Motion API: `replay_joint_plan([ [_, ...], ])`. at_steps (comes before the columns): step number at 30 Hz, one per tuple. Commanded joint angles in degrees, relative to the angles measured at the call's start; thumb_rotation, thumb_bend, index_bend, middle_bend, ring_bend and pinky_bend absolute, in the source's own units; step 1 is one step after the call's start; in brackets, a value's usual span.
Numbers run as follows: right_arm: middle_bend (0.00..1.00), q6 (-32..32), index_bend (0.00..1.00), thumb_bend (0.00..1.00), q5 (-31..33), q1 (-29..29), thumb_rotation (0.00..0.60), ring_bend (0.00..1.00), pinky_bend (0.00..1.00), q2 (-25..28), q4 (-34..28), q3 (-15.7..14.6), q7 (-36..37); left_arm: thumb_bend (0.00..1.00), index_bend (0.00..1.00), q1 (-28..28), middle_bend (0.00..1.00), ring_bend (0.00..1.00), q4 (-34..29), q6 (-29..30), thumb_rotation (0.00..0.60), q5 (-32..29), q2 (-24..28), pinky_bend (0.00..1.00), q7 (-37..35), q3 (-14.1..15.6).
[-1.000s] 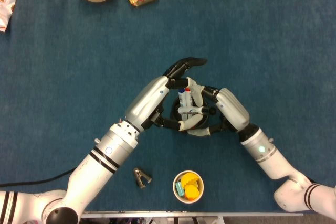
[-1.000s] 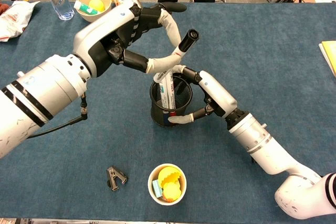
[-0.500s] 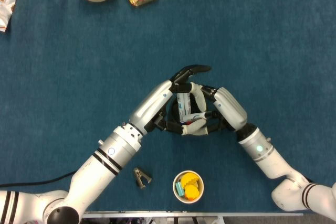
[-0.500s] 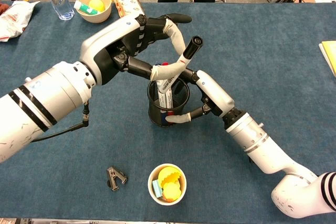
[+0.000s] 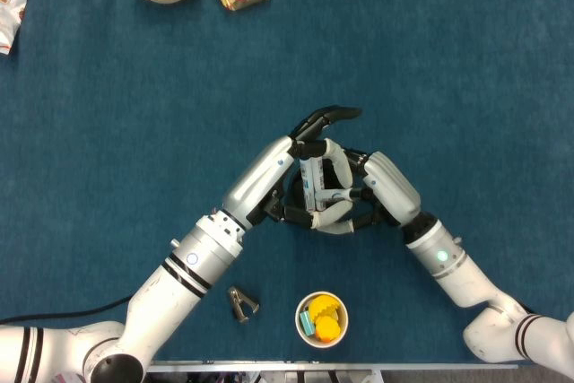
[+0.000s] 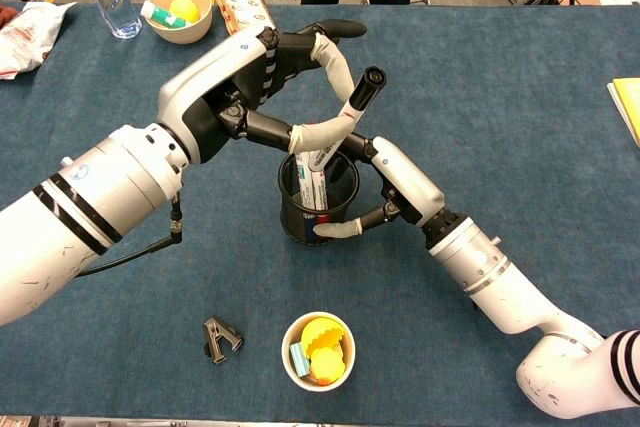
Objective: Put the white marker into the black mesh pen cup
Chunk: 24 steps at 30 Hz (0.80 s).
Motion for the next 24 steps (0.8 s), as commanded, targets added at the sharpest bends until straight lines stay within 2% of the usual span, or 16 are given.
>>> replay_joint_plan([
  [1,0.52,-0.02,0.38,0.00,0.05,0.02,0.600,0.47,0.43,0.03,0.02,0.03,0.02,0.36,0.60,0.04,0.11,0.00,0.16,-0.05,0.600,0.08,0.08,0.01,0.21,0.21],
  [13,0.52,0.06,0.38,0.00,0.16,-0.06,0.600,0.47,0.43,0.02,0.16,0.04,0.00,0.36,0.51,0.23,0.10,0.00,0.80,-0.17,0.600,1.09,0.32,0.01,-0.58,0.76],
  [24,0.52,0.21,0.38,0.00,0.20,-0.19,0.600,0.47,0.43,0.11,0.33,0.00,0.05,0.35,0.49,0.26,0.10,0.00,1.03,-0.58,0.600,0.96,0.49,0.01,-1.37,0.91],
])
